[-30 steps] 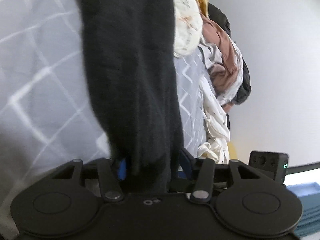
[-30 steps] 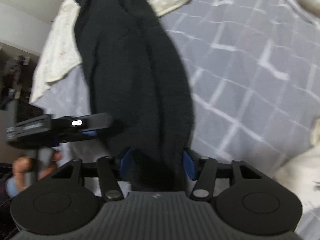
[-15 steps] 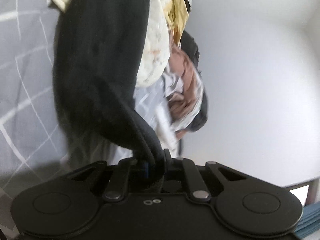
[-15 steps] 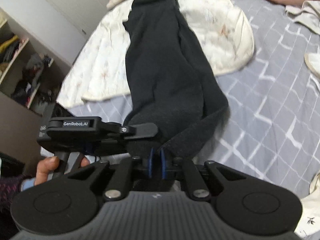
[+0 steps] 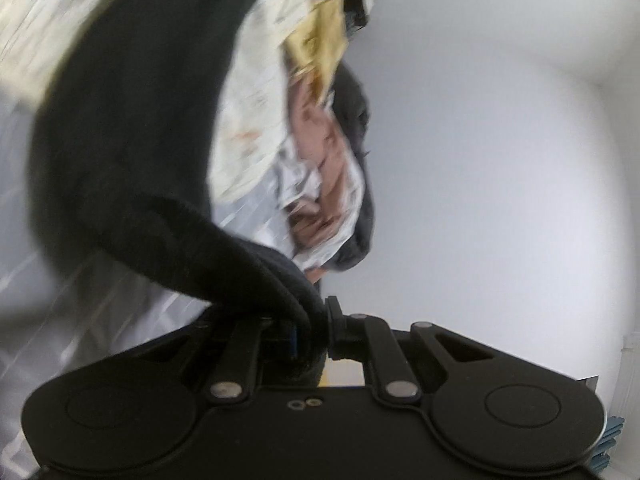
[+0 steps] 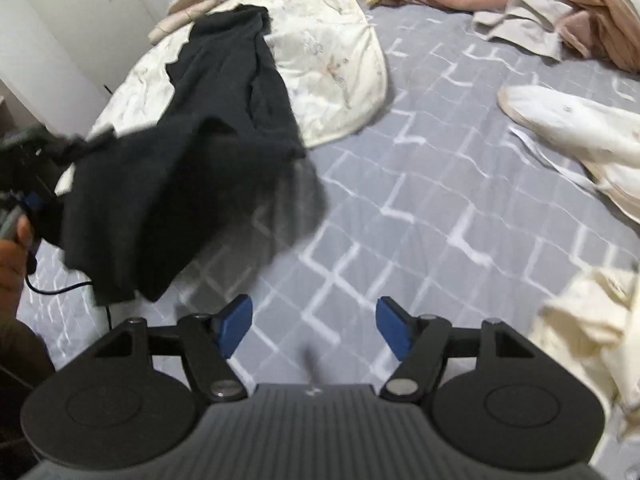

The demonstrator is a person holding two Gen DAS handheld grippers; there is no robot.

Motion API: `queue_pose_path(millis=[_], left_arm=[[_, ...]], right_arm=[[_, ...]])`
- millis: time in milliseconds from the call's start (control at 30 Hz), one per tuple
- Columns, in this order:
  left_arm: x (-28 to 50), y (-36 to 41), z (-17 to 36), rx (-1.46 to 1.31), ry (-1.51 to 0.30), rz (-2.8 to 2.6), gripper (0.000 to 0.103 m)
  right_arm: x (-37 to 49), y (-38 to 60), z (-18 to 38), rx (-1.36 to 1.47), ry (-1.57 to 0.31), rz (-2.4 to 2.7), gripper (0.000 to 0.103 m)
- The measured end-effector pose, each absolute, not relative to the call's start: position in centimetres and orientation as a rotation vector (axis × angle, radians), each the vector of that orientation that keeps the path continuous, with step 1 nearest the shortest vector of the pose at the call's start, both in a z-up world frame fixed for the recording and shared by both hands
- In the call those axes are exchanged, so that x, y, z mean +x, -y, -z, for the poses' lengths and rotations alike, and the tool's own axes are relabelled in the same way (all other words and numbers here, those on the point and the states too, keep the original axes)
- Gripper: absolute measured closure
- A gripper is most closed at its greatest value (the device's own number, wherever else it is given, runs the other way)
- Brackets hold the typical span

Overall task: Fold clothes
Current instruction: 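Lay the folded pants on the quilt and open both tools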

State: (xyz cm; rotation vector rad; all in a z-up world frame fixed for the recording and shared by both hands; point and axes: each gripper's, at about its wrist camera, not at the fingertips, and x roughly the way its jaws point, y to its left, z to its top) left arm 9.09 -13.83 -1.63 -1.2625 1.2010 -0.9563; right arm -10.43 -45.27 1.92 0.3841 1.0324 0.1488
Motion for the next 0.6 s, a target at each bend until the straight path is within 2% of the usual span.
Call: queue_pose_path(millis=[200, 300, 433, 467, 533, 600], left_arm=[[15.3, 12.9, -2.3, -1.312, -1.105, 0.922, 0.093], [19.0, 12.0, -2.4, -1.369, -1.095, 0.870, 0.092], [23.3, 10.4, 0.1, -1.440, -1.108, 0.755, 0.089], [24.6, 10.1, 1.1, -1.435, -1.114, 0.694, 0.085], [25.9, 9.3, 2.7, -1.413, -1.125, 0.638, 0.083], [28.1, 9.1, 5.0, -1.357, -1.152, 0.498, 0.067]], right_arm=[[-5.8, 43.8, -1.6, 0.349, -0.985, -0.192, 0.031], [-4.0, 42.8, -1.6, 0.312, -0.986, -0.215, 0.031], [-1.9, 42.0, -1.3, 0.307, -0.990, -0.242, 0.031], [-1.5, 41.9, -1.2, 0.308, -0.992, -0.246, 0.031], [-0.6, 41.8, -0.7, 0.322, -0.998, -0.254, 0.031], [0.0, 41.7, -0.2, 0.343, -1.005, -0.257, 0.031]])
